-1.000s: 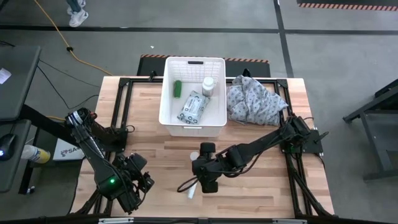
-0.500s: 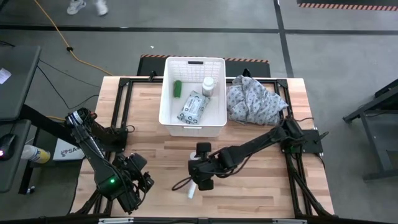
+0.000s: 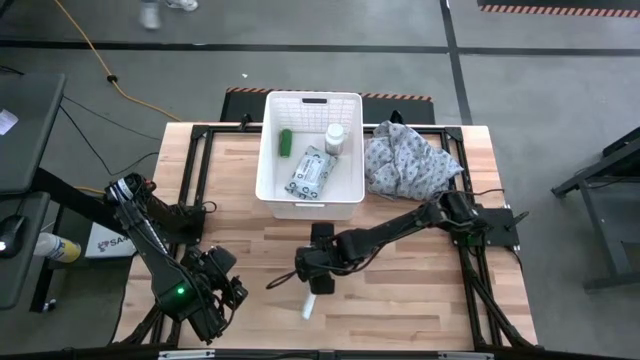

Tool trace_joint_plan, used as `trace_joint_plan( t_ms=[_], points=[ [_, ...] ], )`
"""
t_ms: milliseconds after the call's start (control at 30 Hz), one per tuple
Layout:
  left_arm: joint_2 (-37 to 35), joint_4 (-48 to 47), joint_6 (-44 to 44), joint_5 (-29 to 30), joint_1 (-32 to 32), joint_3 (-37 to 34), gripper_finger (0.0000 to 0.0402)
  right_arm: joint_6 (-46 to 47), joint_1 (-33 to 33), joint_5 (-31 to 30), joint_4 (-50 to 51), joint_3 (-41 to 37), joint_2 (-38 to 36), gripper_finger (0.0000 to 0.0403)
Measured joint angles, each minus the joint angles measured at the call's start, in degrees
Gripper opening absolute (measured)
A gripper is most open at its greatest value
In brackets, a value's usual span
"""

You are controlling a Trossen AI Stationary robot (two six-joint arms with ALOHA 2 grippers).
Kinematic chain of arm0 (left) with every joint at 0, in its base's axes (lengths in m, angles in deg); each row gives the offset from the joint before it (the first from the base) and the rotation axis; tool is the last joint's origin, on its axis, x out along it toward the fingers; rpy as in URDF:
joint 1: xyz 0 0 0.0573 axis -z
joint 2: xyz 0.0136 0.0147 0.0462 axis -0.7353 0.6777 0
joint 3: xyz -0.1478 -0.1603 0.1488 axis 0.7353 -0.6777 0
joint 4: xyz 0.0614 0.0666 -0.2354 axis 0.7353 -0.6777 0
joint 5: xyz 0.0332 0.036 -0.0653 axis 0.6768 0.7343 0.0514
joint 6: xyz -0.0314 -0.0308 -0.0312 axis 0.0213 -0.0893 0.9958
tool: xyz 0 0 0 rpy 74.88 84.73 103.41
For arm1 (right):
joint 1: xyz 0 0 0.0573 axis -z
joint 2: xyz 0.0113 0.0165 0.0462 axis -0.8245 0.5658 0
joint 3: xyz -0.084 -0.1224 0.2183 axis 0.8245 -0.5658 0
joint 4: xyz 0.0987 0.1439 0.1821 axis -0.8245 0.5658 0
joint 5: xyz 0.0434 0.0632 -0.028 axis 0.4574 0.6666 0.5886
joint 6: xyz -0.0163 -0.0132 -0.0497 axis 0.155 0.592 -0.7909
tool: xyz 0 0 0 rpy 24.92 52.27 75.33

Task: Pick & place medical supplies in basket/bin
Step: Put the orange pill bottle into the white laundry organizer

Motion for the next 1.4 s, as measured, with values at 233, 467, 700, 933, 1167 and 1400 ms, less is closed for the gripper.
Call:
trace_joint_plan(
  t_ms=[233,467,700,933,1167,1400],
  points=[
    [0.0,-0.13,-0.11,-0.02,0.0,0.01,0.0319,0.2,1.38,1.03,-0.16,0.0,1.32,0.0346],
    [0.02,-0.67,-0.13,0.35,0.0,0.02,0.0319,0.2,1.65,1.35,-0.78,0.0,2.29,0.0346],
    [0.02,-0.92,-0.13,0.48,0.0,0.04,0.0319,0.16,2.11,0.82,-1.25,0.0,2.96,0.0341],
    [0.02,-0.9,-0.11,0.52,-0.01,0.04,0.0319,0.53,2.77,-0.38,-0.87,-0.02,3.15,0.0323],
    [0.02,-0.9,-0.11,0.55,-0.01,0.04,0.0319,0.63,3.33,-1.09,-0.93,-0.02,3.15,0.0323],
    [0.02,-0.92,-0.09,0.55,-0.02,0.04,0.0319,0.46,4.23,-0.41,-1.05,-0.02,4.21,0.0323]
  ],
)
